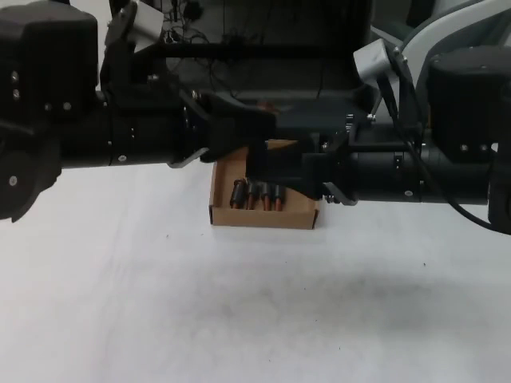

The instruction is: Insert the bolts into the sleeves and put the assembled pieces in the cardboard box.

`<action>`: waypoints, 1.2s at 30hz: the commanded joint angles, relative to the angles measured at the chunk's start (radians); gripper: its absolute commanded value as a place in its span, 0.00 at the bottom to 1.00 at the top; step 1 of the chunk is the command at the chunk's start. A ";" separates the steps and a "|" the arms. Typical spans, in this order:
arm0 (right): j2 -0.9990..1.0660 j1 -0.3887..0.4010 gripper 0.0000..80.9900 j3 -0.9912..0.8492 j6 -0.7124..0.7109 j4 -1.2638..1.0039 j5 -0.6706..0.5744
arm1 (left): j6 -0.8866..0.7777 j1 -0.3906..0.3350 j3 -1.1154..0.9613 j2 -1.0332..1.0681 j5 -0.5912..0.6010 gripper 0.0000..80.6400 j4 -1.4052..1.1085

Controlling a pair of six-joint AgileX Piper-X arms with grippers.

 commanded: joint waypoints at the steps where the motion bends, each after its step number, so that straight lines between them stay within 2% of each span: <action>1: -0.002 -0.005 0.01 -0.015 0.001 -0.018 0.008 | 0.008 -0.010 -0.003 -0.008 0.022 0.77 -0.005; 2: -0.002 -0.005 0.01 -0.015 0.001 -0.018 0.008 | 0.007 -0.010 -0.003 -0.008 0.021 0.87 -0.005; 6: -0.002 -0.005 0.01 -0.015 0.001 -0.018 0.008 | -0.061 -0.010 -0.003 -0.008 0.021 0.87 -0.005; 14: -0.002 -0.005 0.01 -0.015 0.001 0.005 0.008 | -0.089 -0.010 -0.003 -0.021 0.021 0.87 -0.034; 17: -0.002 -0.006 0.01 -0.015 -0.011 0.025 0.008 | -0.087 0.015 -0.003 -0.047 0.012 0.86 -0.041; 21: -0.002 -0.006 0.01 -0.015 -0.057 0.106 0.008 | -0.074 0.087 -0.003 -0.097 0.015 0.86 -0.023; 25: -0.002 -0.009 0.01 -0.015 -0.081 0.131 0.033 | -0.049 0.151 -0.003 -0.165 0.038 0.86 0.142; 27: 0.002 -0.018 0.01 -0.015 -0.081 0.131 0.060 | 0.007 0.177 -0.003 -0.219 0.038 0.81 0.282; 32: 0.052 -0.056 0.01 -0.027 -0.033 0.131 0.091 | 0.191 0.213 -0.003 -0.381 -0.014 0.61 0.591; 36: 0.139 -0.086 0.01 -0.071 0.039 0.131 0.091 | 0.230 0.230 -0.003 -0.537 -0.079 0.60 0.773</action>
